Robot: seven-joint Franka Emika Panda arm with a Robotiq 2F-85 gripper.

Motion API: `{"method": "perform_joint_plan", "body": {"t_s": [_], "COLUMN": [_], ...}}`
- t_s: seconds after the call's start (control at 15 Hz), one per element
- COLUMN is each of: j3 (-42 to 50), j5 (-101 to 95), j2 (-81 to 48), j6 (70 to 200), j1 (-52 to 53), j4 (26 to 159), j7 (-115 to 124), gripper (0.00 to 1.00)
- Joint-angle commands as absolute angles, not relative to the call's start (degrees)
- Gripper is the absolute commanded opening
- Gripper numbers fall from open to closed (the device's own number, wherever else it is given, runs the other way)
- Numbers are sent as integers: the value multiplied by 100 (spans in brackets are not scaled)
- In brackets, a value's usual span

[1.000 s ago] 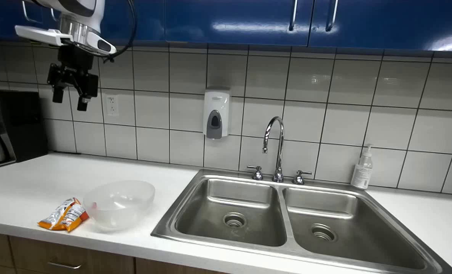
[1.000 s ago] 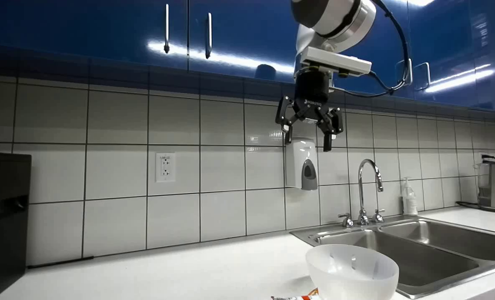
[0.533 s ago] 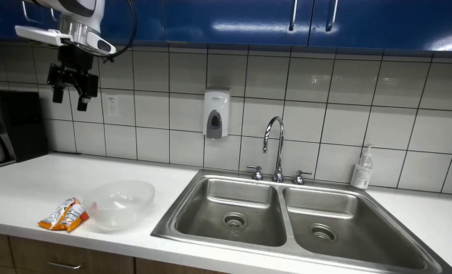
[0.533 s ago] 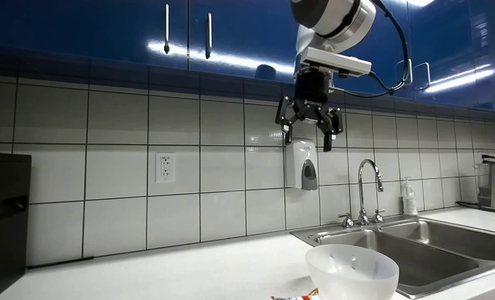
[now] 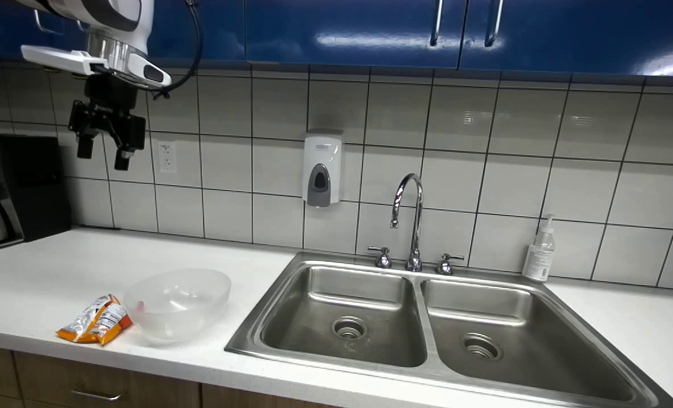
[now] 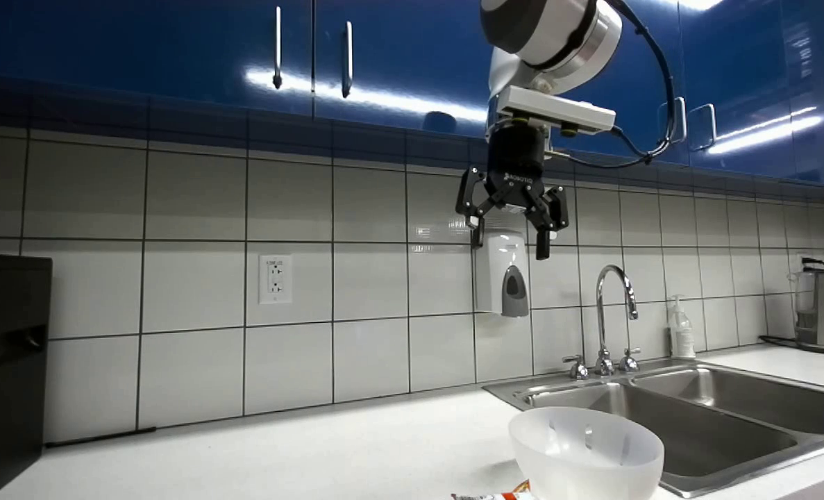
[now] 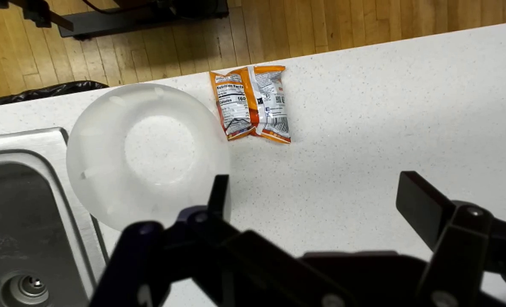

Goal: Lift the bowl and put it in the sink

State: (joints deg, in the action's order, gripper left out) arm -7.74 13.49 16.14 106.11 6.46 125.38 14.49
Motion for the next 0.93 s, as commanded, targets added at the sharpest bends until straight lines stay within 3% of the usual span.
{"method": "perform_joint_plan", "body": {"t_s": [0.0, 0.87], "j3": [-876, -922], "j5": [1265, 813], "j2": [1492, 776], "j6": [10743, 11826], "j1": [707, 768], "j4": [12574, 12838], "j7": [1289, 1107], "gripper": [100, 100]}}
